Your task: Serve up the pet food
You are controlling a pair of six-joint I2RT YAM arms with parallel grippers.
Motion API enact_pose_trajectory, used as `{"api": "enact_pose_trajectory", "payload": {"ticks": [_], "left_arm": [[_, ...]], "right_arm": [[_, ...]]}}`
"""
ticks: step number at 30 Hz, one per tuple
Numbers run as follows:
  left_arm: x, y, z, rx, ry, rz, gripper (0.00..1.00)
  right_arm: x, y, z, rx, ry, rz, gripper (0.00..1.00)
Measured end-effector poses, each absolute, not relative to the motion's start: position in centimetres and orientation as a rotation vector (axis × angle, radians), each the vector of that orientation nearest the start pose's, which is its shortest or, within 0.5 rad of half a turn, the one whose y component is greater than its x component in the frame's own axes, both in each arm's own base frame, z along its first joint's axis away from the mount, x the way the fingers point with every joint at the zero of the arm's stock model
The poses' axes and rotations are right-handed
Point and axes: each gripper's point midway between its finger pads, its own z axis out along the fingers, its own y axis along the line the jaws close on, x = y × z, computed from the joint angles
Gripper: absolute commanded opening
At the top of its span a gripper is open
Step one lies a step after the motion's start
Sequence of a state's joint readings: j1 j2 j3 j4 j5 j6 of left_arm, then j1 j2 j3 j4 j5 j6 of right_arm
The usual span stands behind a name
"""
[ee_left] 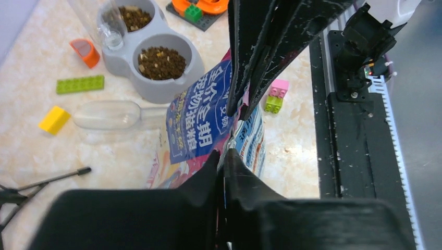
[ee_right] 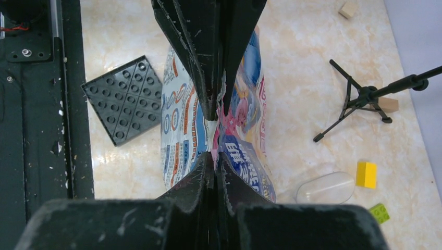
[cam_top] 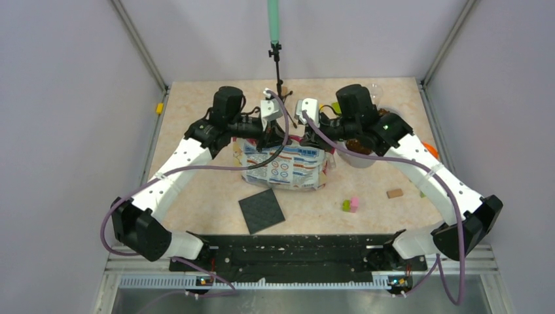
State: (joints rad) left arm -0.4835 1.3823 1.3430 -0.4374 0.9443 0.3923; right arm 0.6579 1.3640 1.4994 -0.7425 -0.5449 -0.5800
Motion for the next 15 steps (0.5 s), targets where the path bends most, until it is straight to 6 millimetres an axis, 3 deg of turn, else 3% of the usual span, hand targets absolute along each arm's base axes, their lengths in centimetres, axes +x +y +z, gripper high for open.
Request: {"api": "enact_pose_trajectory", "payload": {"ticks": [3,5,7,9,15], "left_arm": [[26.6,-29.1,30.1,1.315,1.476,-1.024,0.00],[26.7,-29.2,30.2,1.306,1.476,-1.029,0.00],[26.9,-29.2,30.1,1.292,1.484,-1.029,0.00],[27.2,-29.2,30.1,1.276,1.481,-1.027,0.00],[27.1,-29.0,30.2,1.248,1.483,-1.024,0.00]], "right_arm": [[25.5,28.5,30.0,-1.481,1.553,0.632,0.04],[25.8,28.5,30.1,-1.469,1.555,0.621,0.45],[26.2,28.6,30.5,-1.446,1.554,0.613,0.65],[26.6,28.7,31.1,-1.429,1.527,0.597,0.68],[27.2,28.9,31.5,-1.407,1.520,0.581,0.65]]}}
